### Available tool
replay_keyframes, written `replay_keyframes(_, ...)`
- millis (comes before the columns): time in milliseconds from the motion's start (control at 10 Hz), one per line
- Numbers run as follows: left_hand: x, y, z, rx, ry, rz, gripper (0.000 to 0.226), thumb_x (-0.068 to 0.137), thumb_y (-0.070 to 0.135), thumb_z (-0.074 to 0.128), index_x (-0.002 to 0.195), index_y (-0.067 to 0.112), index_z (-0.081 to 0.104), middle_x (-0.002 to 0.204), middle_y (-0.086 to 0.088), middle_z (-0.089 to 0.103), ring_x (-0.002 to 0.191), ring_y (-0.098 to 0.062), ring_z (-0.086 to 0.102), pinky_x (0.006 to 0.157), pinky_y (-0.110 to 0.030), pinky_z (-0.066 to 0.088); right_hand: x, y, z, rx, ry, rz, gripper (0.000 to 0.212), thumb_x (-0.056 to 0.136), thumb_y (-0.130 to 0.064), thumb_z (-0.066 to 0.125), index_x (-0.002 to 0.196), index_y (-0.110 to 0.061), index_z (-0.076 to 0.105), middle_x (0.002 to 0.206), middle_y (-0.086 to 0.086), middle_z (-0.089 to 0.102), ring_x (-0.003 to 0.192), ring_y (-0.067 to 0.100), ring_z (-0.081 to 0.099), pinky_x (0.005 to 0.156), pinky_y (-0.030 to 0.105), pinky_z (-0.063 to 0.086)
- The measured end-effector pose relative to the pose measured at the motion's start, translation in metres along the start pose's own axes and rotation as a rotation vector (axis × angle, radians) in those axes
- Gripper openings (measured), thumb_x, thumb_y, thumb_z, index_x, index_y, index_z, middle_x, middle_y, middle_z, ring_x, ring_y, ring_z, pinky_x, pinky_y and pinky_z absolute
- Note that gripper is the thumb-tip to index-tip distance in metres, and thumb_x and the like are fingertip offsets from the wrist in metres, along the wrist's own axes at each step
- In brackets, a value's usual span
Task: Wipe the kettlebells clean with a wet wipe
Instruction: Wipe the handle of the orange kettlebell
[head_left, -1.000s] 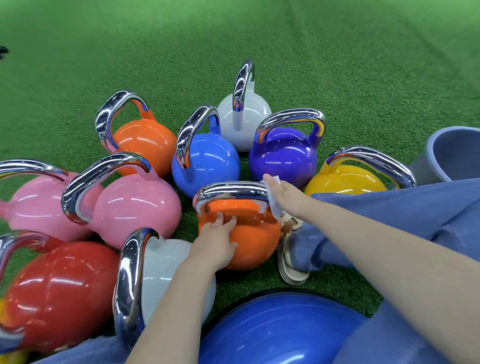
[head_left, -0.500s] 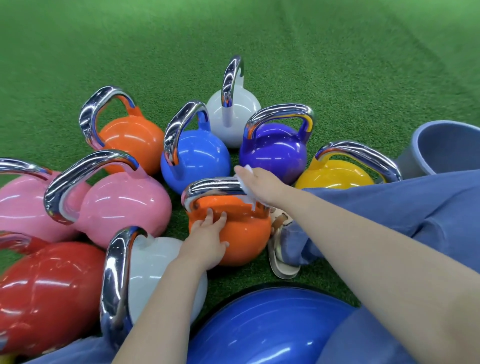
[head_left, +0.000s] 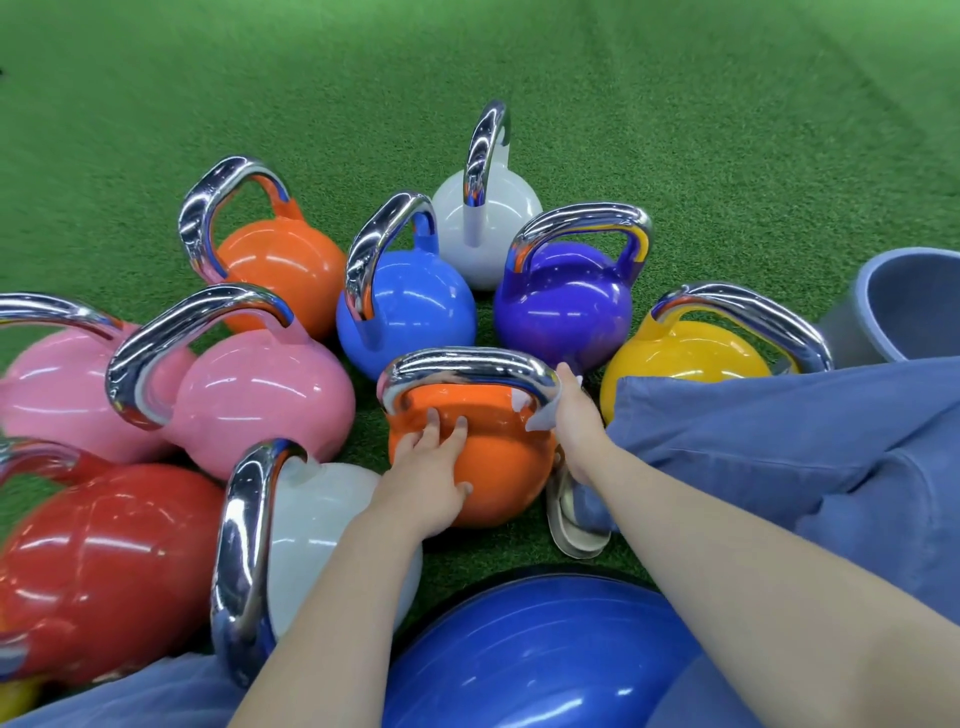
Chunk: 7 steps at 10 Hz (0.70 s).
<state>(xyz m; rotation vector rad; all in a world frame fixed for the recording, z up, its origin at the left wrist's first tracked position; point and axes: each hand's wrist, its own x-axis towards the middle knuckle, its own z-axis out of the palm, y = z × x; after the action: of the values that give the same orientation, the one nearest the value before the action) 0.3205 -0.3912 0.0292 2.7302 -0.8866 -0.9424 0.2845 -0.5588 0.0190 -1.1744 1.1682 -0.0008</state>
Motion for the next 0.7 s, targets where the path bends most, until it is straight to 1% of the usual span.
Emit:
replay_keyframes(100,-0.001,0.002,-0.001,-0.003,-0.008,-0.007,0.074,0.093,0.033,0.049,0.148,0.03,0.0,0.156,-0.006,-0.013,0.142,-0.031,0.002,0.115,-0.039,0.019,-0.004,0.017,0.008,0.048,0.121,0.023,0.063,0.096,-0.052,0.029,0.134,-0.003,0.044,0.136,0.015,0.047,0.127,0.029,0.041,0.108,0.036,0.027)
replay_keyframes(200,0.001,0.005,-0.003,0.011,-0.015,-0.018,0.074,0.094,0.035,0.048,0.148,0.029,-0.002,0.156,-0.007,-0.013,0.142,-0.031,0.003,0.114,-0.039,0.02,-0.003,0.027,0.018,0.069,0.107,0.083,0.075,0.091,-0.064,0.022,0.134,-0.008,0.047,0.132,0.015,0.052,0.123,0.03,0.044,0.105,0.039,0.029)
replay_keyframes(300,0.0,0.006,-0.004,0.02,-0.022,-0.025,0.073,0.094,0.035,0.047,0.148,0.029,-0.002,0.156,-0.007,-0.013,0.141,-0.032,0.003,0.113,-0.04,0.021,0.002,0.031,0.012,0.028,0.107,0.096,0.065,0.096,-0.054,0.029,0.141,-0.007,0.035,0.136,0.014,0.046,0.124,0.029,0.045,0.095,0.036,0.036)
replay_keyframes(400,-0.002,0.006,-0.003,0.026,-0.004,-0.031,0.073,0.094,0.034,0.047,0.149,0.029,-0.001,0.157,-0.007,-0.01,0.141,-0.031,0.006,0.112,-0.041,0.024,-0.006,0.03,0.004,0.11,0.077,0.043,0.067,0.094,-0.055,0.035,0.136,-0.004,0.042,0.133,0.012,0.052,0.12,0.028,0.051,0.082,0.033,0.041)
replay_keyframes(500,-0.004,0.012,-0.004,0.037,0.071,-0.047,0.067,0.094,0.034,0.047,0.149,0.027,0.01,0.157,-0.007,0.001,0.14,-0.03,0.015,0.107,-0.042,0.03,-0.003,0.037,0.006,0.136,0.086,0.02,0.066,0.093,-0.058,0.034,0.134,-0.008,0.045,0.13,0.01,0.053,0.119,0.029,0.051,0.089,0.034,0.042)
replay_keyframes(600,-0.005,0.018,-0.005,-0.044,0.314,-0.038,0.042,0.091,0.025,0.049,0.134,0.022,0.044,0.142,-0.005,0.038,0.127,-0.025,0.037,0.098,-0.036,0.037,-0.009,0.052,0.011,0.219,0.049,0.033,0.074,0.084,-0.071,0.031,0.138,-0.022,0.042,0.135,0.006,0.05,0.121,0.026,0.049,0.104,0.042,0.039)
replay_keyframes(700,-0.008,0.03,-0.005,-0.332,0.461,0.077,0.025,0.085,0.005,0.049,0.099,0.016,0.067,0.111,-0.003,0.061,0.106,-0.021,0.054,0.09,-0.026,0.038,0.011,0.076,0.014,0.314,0.042,0.044,0.123,0.041,-0.099,0.039,0.141,-0.028,0.038,0.143,0.001,0.042,0.129,0.022,0.042,0.109,0.045,0.033)
